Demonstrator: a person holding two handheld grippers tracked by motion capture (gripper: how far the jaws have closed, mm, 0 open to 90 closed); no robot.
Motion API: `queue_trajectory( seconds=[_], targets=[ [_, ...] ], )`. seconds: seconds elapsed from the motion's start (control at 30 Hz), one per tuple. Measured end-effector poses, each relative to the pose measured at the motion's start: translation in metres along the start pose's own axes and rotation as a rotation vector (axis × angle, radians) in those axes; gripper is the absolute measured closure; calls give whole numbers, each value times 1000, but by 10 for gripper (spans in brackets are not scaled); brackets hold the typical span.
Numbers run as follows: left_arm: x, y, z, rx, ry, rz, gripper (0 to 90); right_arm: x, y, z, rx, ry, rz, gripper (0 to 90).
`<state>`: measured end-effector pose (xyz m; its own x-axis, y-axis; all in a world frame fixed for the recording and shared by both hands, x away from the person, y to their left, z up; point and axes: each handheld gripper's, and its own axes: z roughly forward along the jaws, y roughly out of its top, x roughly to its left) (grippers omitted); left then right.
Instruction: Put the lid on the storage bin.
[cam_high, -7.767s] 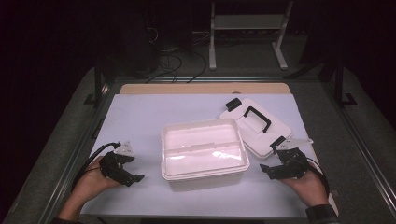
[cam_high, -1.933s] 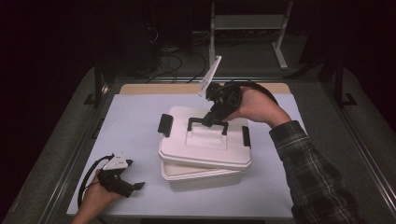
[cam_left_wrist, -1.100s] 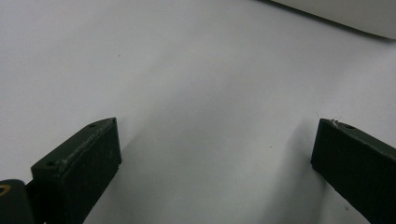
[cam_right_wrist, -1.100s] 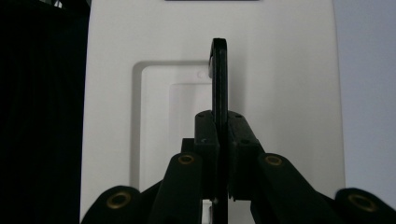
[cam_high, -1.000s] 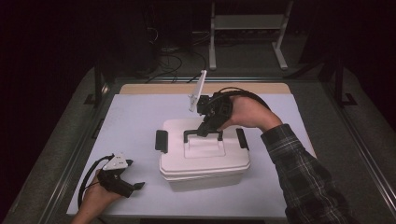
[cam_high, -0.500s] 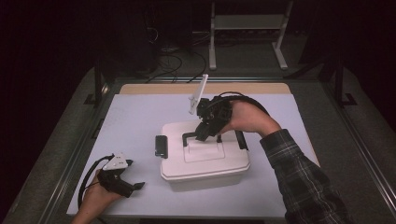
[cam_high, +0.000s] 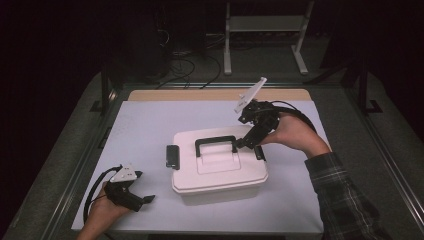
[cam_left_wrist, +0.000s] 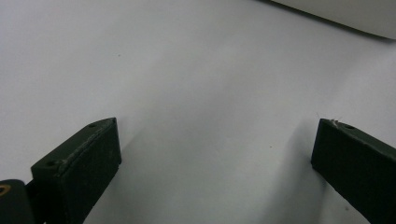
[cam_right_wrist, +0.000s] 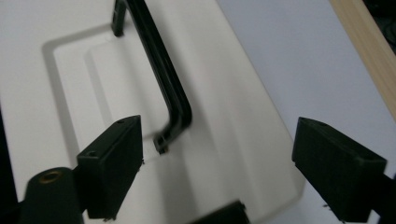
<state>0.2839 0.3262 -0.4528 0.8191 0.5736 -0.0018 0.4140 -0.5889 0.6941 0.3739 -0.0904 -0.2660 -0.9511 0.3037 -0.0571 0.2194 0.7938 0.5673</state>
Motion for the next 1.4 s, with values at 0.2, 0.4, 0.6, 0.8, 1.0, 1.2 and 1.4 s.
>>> queue_trajectory(
  seconds=[0.2, 0.4, 0.6, 0.8, 1.0, 1.2, 1.4],
  targets=[
    [0, 0, 0, -1, 1, 0, 5, -3, -25, -9, -15, -58, 59, 137],
    [0, 0, 0, -1, 0, 0, 5, -4, -50, -20, -39, -110, 123, 111],
    [0, 0, 0, -1, 0, 0, 5, -4, -78, -27, -75, -170, 199, 104],
    [0, 0, 0, 0, 0, 0, 5, -1, -108, -26, -112, -220, 274, 105],
    [0, 0, 0, -2, 1, 0, 5, 5, -137, -15, -139, -269, 343, 105],
    [0, 0, 0, -2, 1, 0, 5, 10, -159, -1, -159, -325, 392, 105],
    [0, 0, 0, -2, 1, 1, 5, 16, -175, 16, -152, -357, 441, 96]
  ],
)
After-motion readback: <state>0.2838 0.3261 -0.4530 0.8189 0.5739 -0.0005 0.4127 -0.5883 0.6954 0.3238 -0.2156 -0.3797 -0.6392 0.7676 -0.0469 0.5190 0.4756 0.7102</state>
